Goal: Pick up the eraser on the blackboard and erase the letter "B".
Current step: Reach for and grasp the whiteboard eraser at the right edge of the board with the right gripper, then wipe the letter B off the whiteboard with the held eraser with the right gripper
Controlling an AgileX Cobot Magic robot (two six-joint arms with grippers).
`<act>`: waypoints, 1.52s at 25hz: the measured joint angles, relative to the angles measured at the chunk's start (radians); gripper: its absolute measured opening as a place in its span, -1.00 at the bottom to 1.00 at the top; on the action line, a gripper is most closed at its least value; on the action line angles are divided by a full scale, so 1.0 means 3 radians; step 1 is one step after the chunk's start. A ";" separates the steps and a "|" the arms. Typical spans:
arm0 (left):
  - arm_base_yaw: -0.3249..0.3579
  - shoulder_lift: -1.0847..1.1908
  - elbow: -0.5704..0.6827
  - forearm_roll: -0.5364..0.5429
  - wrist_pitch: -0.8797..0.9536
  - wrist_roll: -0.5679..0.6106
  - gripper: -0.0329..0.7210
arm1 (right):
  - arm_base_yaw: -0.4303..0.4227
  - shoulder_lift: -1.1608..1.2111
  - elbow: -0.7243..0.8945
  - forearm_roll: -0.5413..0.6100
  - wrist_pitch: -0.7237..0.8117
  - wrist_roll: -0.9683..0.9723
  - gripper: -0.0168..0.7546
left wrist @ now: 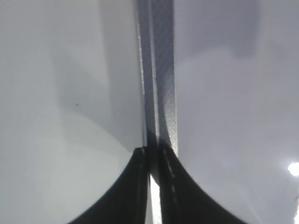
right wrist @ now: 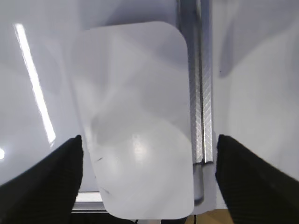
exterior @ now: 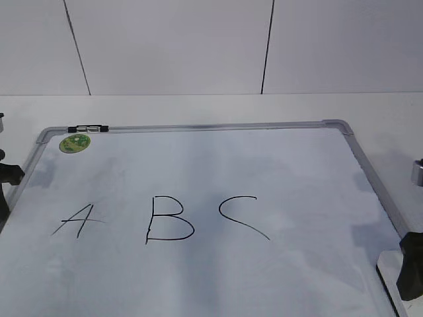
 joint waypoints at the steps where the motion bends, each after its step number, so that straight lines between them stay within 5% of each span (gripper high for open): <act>1: 0.0000 0.0000 0.0000 0.0000 0.0000 0.0000 -0.86 | 0.0000 0.0036 0.0000 -0.0004 -0.0016 -0.0007 0.78; 22: 0.0000 0.0000 0.0000 0.0000 0.0000 0.0000 -0.86 | 0.0213 0.0441 -0.0023 -0.0043 -0.0215 -0.0019 0.75; 30: 0.0000 0.0000 0.0000 0.0000 0.0000 0.0000 -0.86 | 0.0213 0.0441 -0.0028 -0.0077 -0.0155 -0.0019 0.45; 38: 0.0000 0.0000 0.0000 0.0000 0.0000 0.0000 -0.86 | 0.0218 0.0441 -0.0028 -0.0108 -0.0155 -0.0019 0.38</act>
